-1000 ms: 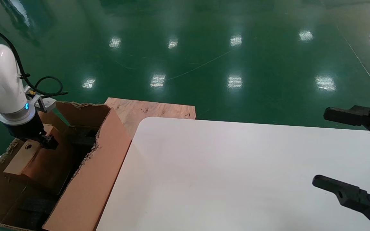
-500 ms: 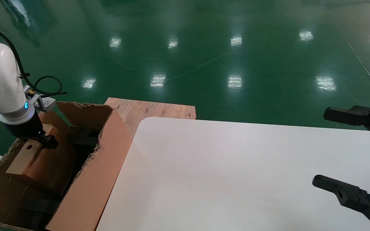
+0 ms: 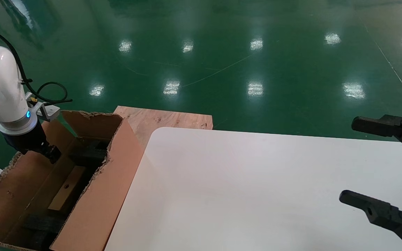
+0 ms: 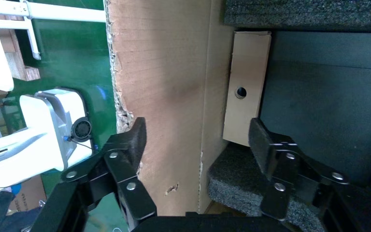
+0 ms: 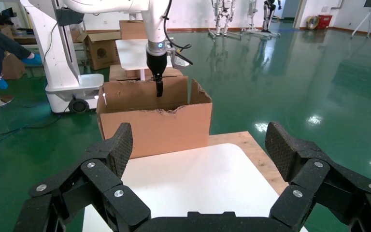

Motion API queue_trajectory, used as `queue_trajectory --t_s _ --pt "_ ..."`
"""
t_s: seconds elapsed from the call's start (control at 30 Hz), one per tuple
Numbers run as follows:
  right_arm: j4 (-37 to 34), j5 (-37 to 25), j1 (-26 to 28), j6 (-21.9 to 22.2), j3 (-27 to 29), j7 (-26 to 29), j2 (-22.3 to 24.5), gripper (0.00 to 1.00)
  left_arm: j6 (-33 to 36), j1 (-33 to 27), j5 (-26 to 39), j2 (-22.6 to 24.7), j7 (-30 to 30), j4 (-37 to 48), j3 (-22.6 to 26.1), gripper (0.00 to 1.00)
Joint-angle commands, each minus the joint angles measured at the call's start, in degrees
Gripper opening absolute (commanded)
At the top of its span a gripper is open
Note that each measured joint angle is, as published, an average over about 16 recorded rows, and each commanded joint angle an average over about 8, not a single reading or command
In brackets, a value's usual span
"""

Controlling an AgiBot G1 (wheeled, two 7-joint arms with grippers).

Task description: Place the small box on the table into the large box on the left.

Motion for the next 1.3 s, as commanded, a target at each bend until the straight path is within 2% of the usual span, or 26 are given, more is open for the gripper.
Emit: queue_trajectory --t_s 0.03,0.3,0.47,0.83,1.07,1.3 --pt "0.00 0.00 0.00 0.00 0.00 0.00 0.00 1.00 0.07 -0.01 -0.03 0.00 0.03 0.00 -0.02 1.00" --pt "0.00 0.00 0.00 0.00 0.00 0.00 0.00 1.00 -3.29 -4.69 -2.20 2.82 3.05 -4.72 -1.70 1.00" --pt "0.00 0.00 0.00 0.00 0.00 0.00 0.00 1.00 -3.04 -8.75 -4.33 4.03 4.35 -10.30 -3.35 1.00" --pt "-0.02 0.01 -0.01 0.02 0.00 0.00 0.01 1.00 0.72 -15.88 -9.67 1.69 2.71 -27.47 -7.13 1.00" --pt "-0.02 0.02 -0.01 0.02 0.00 0.00 0.01 1.00 1.28 -14.85 -10.38 1.03 3.64 -28.27 -8.59 1.00" --pt "-0.02 0.02 -0.02 0.02 0.00 0.00 0.01 1.00 3.21 -8.94 -14.28 -1.39 8.67 -32.77 -16.93 1.00"
